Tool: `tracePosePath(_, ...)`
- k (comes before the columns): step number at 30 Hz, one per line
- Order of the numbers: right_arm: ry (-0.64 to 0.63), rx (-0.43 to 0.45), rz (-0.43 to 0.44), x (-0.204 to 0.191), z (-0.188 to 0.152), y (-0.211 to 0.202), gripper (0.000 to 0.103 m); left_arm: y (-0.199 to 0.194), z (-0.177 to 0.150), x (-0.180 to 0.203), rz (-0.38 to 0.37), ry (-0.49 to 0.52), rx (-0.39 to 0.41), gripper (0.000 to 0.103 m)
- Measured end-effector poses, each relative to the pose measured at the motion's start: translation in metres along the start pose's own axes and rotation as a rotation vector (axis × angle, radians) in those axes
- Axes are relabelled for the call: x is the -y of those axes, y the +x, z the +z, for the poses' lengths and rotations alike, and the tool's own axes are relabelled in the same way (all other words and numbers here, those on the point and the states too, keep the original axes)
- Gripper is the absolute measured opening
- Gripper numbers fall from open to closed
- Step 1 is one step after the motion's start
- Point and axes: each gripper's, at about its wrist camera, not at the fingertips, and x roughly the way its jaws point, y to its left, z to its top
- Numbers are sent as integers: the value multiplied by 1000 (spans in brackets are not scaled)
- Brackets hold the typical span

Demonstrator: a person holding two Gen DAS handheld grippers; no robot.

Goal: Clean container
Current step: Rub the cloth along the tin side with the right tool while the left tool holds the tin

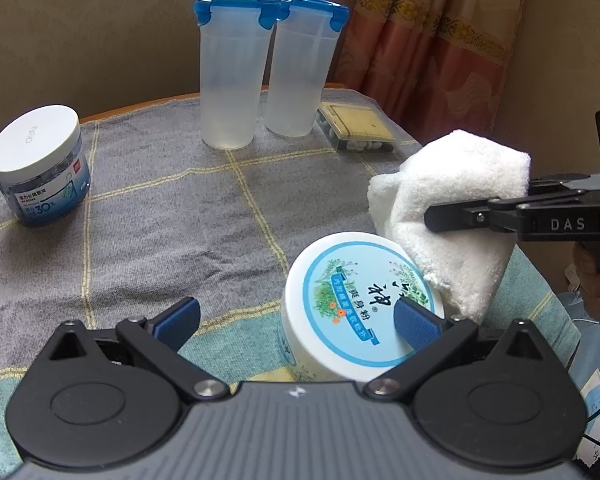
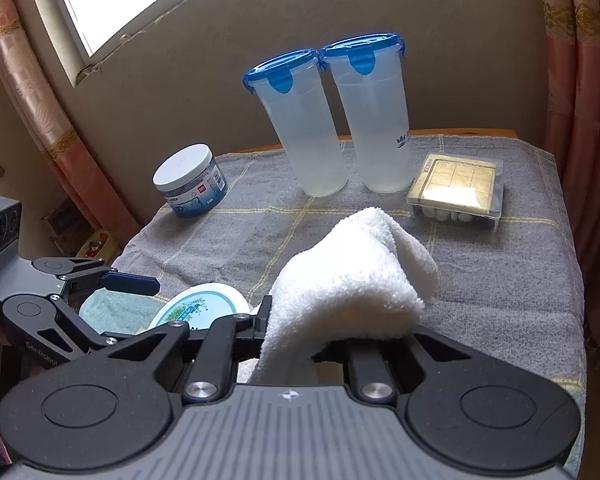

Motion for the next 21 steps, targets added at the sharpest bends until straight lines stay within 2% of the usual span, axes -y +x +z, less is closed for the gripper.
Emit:
tracePosePath(15,32,-34,62,-20,-35,-19,19,1,-1,0,-2,1,0,103)
tracePosePath(21,16,-53,87,-39,-50,-24,19,0,-1,2,7,6,2,103)
